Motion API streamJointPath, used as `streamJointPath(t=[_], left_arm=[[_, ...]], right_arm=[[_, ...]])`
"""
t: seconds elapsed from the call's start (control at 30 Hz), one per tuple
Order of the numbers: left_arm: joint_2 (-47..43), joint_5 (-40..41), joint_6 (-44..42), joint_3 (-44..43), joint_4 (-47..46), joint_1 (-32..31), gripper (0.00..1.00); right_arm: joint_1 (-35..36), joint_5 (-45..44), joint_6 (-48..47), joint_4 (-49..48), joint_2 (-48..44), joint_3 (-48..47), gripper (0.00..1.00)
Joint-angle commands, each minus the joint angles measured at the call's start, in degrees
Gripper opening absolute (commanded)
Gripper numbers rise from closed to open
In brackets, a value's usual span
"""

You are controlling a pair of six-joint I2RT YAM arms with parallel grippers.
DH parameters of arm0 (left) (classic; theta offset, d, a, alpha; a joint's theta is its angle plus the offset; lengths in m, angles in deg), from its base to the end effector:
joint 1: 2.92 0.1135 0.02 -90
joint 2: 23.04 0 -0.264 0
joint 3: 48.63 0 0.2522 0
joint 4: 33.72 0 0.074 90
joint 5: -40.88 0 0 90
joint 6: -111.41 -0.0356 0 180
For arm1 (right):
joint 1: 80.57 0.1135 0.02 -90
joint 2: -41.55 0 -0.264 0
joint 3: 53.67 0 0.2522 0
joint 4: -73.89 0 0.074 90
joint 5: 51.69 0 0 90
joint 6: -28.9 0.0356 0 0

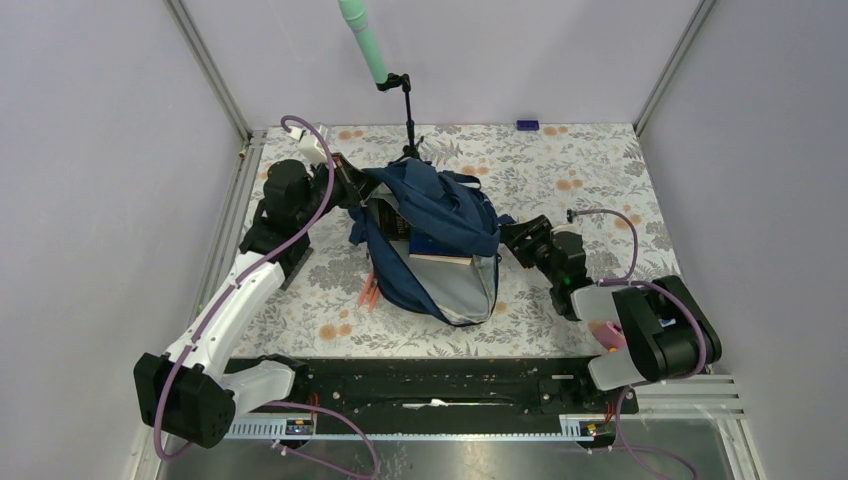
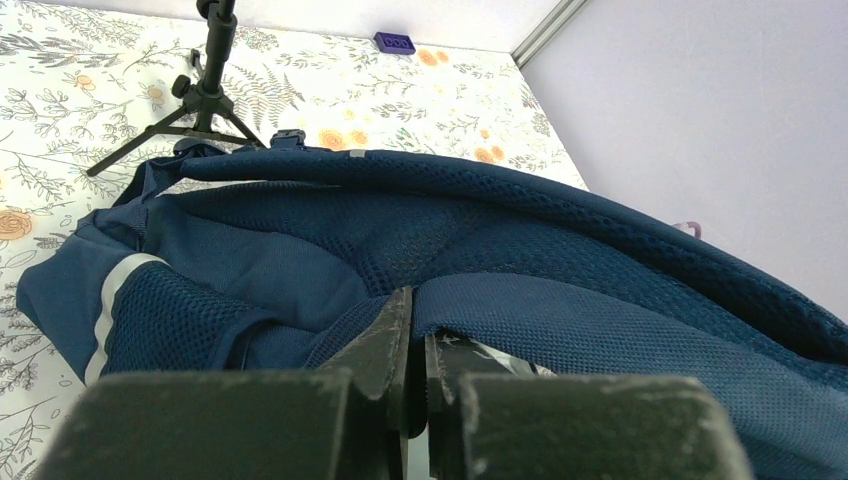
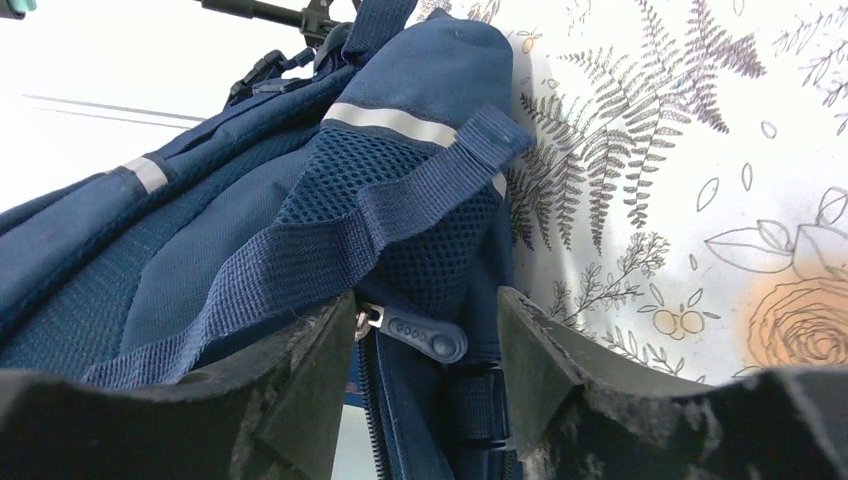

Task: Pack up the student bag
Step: Adjust the student bag at the center of the board.

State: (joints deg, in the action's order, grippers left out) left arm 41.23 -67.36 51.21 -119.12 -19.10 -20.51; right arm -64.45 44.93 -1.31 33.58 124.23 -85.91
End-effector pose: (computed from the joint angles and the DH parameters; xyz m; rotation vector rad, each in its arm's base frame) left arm 0.2471 -0.0900 0.3629 0.0558 1.7909 -0.8765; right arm 0.2435 0.0746 0.1617 0.6112 1.7687 1.0477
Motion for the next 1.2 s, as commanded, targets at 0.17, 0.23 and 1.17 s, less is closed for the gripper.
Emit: streamJointPath(t=[0.17,0.23,1.17], left_arm=[[-0.1,-1.2,1.0,-1.6,-6.2,0.6,0.0],[-0.2,-1.2,0.9,-1.5,-6.1,0.6,0.0],[-2.0,-1.1,0.3,-0.4,-5.2,1.2,0.0]], right_arm=[[0.6,0.4,10.1,-9.0,7.0,-0.8,0.66],[0.8,0.2,11.6,-10.0,7.7,-0.7,0.66],[3.0,1.7,20.2,-20.4,6.6,4.1,0.47]])
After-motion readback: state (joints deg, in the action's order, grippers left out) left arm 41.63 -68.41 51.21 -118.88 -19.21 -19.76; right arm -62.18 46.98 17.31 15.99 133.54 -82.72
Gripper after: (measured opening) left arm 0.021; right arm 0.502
